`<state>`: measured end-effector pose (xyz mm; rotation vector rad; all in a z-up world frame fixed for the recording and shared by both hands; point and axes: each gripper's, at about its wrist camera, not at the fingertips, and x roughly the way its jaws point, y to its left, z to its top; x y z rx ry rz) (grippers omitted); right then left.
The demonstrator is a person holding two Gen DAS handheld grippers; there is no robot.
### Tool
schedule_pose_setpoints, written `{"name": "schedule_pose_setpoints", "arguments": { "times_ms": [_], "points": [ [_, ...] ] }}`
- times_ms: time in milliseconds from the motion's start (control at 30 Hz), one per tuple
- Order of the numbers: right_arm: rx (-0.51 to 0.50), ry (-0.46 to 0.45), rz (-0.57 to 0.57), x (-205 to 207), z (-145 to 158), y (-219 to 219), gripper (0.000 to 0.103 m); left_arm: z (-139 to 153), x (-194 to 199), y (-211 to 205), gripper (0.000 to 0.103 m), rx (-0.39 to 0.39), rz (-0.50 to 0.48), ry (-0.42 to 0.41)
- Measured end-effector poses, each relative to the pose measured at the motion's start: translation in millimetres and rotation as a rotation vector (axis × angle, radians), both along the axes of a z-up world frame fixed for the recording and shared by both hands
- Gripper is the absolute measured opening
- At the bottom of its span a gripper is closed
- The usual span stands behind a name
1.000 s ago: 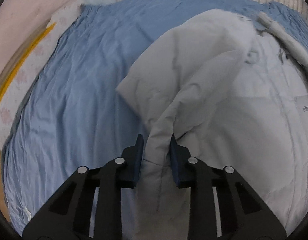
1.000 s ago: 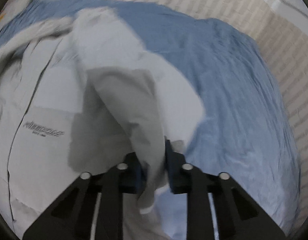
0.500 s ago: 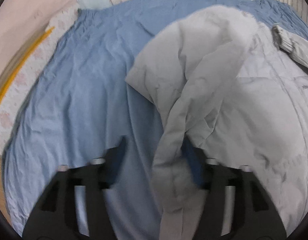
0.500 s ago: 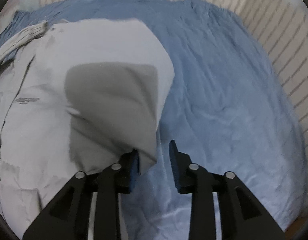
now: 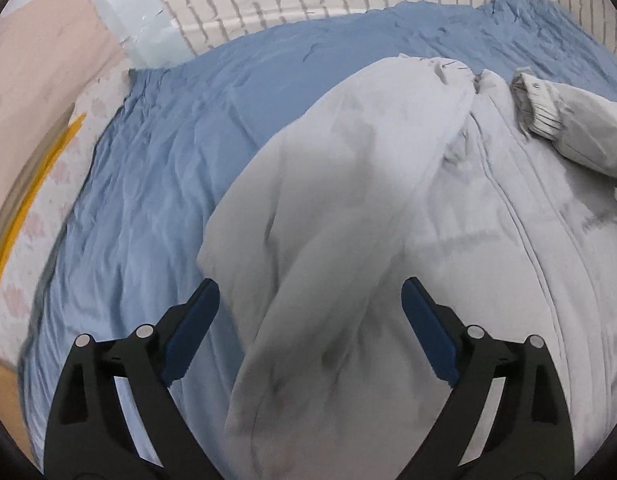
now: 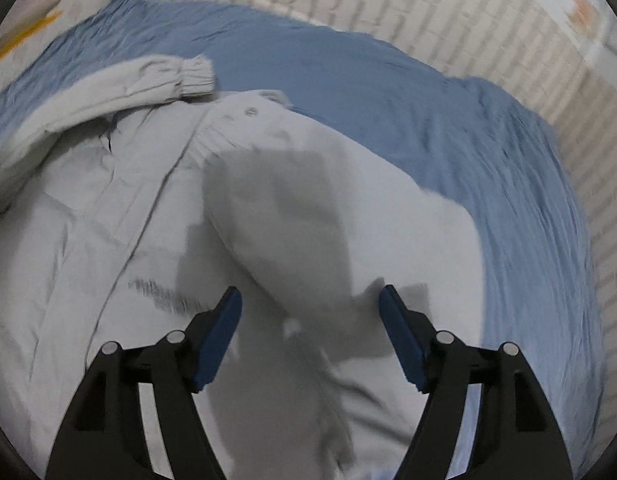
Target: Fold large clothes
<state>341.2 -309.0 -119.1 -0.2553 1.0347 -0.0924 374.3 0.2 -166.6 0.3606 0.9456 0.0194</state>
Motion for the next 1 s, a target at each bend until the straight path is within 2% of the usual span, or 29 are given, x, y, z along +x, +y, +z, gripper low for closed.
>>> {"name": "schedule_pose_setpoints", "arguments": {
  "times_ms": [33,100,133,167,233,300,333,400,433,533,567,633,667,767,833,900,967,1000],
  "points": [
    [-0.007,0.005,0.011,5,-3,1,0.072,-3,12,-5,0.088,0.014,0.01,0.005],
    [-0.022,0.023,0.027,24,-13,9,0.072,-8,33,-7,0.068,0.032,0.039,0.025],
    [-0.021,0.031,0.033,29,-17,10,0.072,-10,43,-5,0.05,0.027,0.057,0.041],
    [-0.02,0.04,0.042,38,-24,12,0.072,-12,52,0,0.041,0.007,0.077,0.061],
    [-0.011,0.056,0.046,44,-31,10,0.064,-7,68,25,0.036,-0.085,0.149,0.082],
    [0.046,0.089,0.04,49,-40,5,0.041,0,76,54,0.031,-0.17,0.218,0.086],
    [0.083,0.093,0.026,49,-42,1,0.039,4,79,77,0.027,-0.22,0.271,0.087],
    [0.147,0.092,0.003,49,-43,-7,0.026,6,81,112,0.023,-0.242,0.353,0.093],
    [0.192,0.091,-0.012,47,-42,-11,0.023,5,80,129,0.023,-0.255,0.382,0.103],
    [0.239,0.078,-0.03,46,-35,-14,0.015,0,69,173,0.026,-0.288,0.427,0.133],
    [0.246,0.072,-0.033,44,-32,-16,0.014,-3,64,177,0.04,-0.269,0.427,0.136],
    [0.258,0.056,-0.044,42,-27,-16,0.012,-10,53,177,0.058,-0.165,0.424,0.112],
    [0.266,0.055,-0.049,42,-26,-17,0.011,-14,45,177,0.058,-0.149,0.409,0.103],
    [0.279,0.049,-0.049,37,-23,-10,0.008,-12,35,178,0.058,-0.136,0.393,0.1],
    [0.285,0.04,-0.032,31,-17,-5,0.005,-4,36,163,0.061,-0.116,0.365,0.077],
    [0.301,0.021,-0.004,28,-6,5,0.005,6,31,153,0.068,-0.105,0.348,0.052],
    [0.333,-0.001,0.017,20,8,17,0.005,18,22,139,0.084,-0.125,0.323,0.019],
    [0.353,-0.01,0.031,16,16,25,0.005,24,12,139,0.085,-0.135,0.309,0.004]
  ]
}}
